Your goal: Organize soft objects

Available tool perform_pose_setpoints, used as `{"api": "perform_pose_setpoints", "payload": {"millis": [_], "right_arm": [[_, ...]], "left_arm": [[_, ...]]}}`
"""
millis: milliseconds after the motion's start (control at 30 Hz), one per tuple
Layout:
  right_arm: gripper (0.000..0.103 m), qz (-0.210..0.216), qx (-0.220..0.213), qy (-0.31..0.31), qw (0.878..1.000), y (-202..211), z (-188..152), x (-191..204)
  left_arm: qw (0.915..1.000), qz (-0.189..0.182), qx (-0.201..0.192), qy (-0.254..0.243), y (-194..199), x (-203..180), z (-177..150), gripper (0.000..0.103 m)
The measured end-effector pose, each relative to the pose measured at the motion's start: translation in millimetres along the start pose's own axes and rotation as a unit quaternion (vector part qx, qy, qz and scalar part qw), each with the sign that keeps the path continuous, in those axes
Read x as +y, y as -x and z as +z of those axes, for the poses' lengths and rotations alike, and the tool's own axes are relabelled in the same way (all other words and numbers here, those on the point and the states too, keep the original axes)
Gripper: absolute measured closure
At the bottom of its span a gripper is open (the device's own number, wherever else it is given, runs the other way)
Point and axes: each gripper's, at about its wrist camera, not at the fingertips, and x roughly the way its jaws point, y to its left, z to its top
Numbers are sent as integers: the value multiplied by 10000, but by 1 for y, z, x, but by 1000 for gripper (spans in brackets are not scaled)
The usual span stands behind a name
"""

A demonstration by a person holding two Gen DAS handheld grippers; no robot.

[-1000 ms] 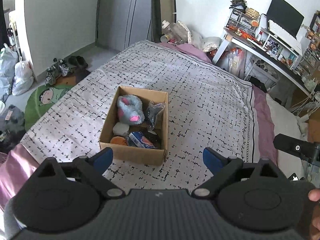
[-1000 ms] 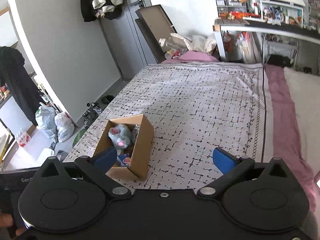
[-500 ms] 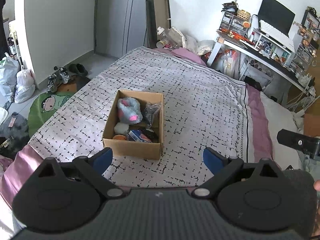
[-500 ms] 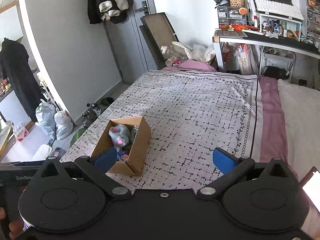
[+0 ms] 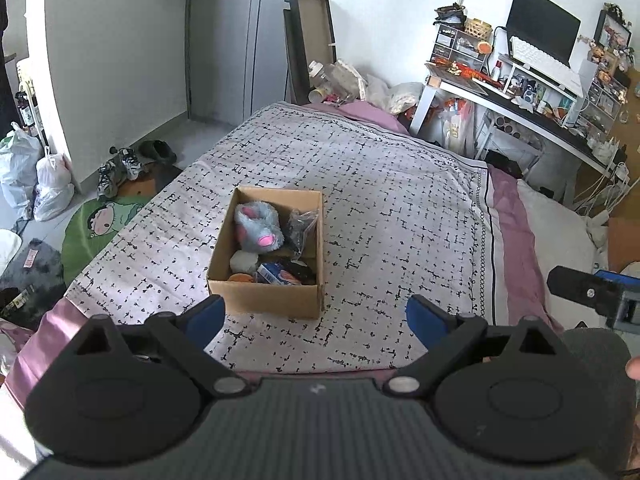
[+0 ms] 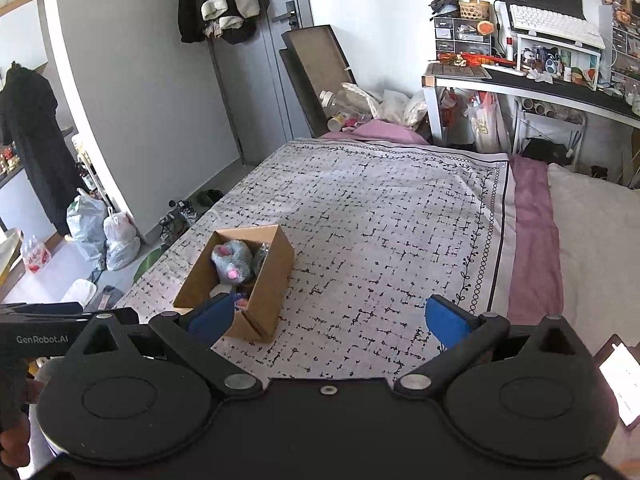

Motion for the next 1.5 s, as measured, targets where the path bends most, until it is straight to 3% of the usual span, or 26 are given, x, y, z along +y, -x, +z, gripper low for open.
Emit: {"api": "perform_pose_setpoints", "payload": {"millis": [1500], "right_arm": [[0,-22,-8,35,10000,2,-4,0]], "left_arm": [[10000,54,-10,-2,-1,1,-2,7]]}}
